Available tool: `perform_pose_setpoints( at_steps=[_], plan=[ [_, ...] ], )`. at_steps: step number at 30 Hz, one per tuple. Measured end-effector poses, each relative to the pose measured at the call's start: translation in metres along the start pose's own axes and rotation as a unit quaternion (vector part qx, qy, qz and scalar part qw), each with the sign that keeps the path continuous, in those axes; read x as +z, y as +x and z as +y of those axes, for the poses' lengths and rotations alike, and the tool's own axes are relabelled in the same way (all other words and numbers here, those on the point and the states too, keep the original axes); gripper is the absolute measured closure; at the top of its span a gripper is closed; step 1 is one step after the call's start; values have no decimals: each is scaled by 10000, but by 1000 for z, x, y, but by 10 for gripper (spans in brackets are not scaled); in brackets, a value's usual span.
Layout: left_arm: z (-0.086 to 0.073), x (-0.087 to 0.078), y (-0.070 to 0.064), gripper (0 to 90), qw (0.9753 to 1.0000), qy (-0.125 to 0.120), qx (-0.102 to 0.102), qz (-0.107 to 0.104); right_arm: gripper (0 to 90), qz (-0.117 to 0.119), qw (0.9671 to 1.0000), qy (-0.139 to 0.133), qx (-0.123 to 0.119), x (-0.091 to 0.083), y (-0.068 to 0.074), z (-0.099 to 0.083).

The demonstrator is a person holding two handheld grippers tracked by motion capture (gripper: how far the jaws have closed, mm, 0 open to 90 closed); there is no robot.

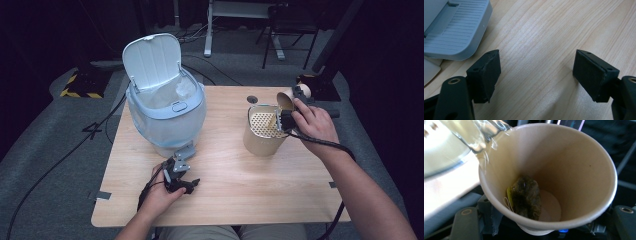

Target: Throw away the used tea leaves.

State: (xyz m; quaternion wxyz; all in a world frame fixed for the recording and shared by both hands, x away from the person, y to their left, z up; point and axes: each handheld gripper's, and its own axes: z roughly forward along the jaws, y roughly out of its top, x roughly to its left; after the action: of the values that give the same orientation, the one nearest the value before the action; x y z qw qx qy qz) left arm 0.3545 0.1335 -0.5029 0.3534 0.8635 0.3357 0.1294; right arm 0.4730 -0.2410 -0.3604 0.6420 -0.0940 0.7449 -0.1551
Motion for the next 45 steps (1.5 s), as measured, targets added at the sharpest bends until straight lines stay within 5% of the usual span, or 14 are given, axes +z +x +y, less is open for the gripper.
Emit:
perform_pose_setpoints(
  at_steps=[2,5,11,14,15,16,19,22,26,41,43,45],
  plan=[
    [0,0,0,231,10000,0,0,0,296,-174,9992,107,-344,-1,1,3],
    [0,0,0,231,10000,2,3,1,296,-529,9934,250,-983,-3,3,8],
    [0,0,0,231,10000,1,-2,1,296,-1184,9657,462,-2264,-4,8,15],
    [0,0,0,231,10000,0,-3,-1,295,-1414,9524,542,-2647,-4,10,18],
    [0,0,0,231,10000,1,-3,-1,295,-1506,9446,591,-2854,-5,10,19],
    [0,0,0,231,10000,0,-4,-2,295,-1559,9403,613,-2963,-5,11,19],
    [0,0,0,230,10000,3,-8,0,295,-1655,9303,669,-3205,-5,10,21],
    [0,0,0,230,10000,-6,-8,0,295,-1719,9240,706,-3342,-6,8,22],
    [0,0,0,230,10000,-7,-6,8,296,-1726,9235,684,-3357,-7,7,24],
    [0,0,0,231,10000,5,-3,-5,293,-1668,9300,645,-3212,-7,5,24],
    [0,0,0,230,10000,3,-4,0,293,-1649,9334,630,-3124,-7,5,23],
    [0,0,0,230,10000,2,-5,1,291,-1552,9431,574,-2884,-8,2,21]
  ],
)
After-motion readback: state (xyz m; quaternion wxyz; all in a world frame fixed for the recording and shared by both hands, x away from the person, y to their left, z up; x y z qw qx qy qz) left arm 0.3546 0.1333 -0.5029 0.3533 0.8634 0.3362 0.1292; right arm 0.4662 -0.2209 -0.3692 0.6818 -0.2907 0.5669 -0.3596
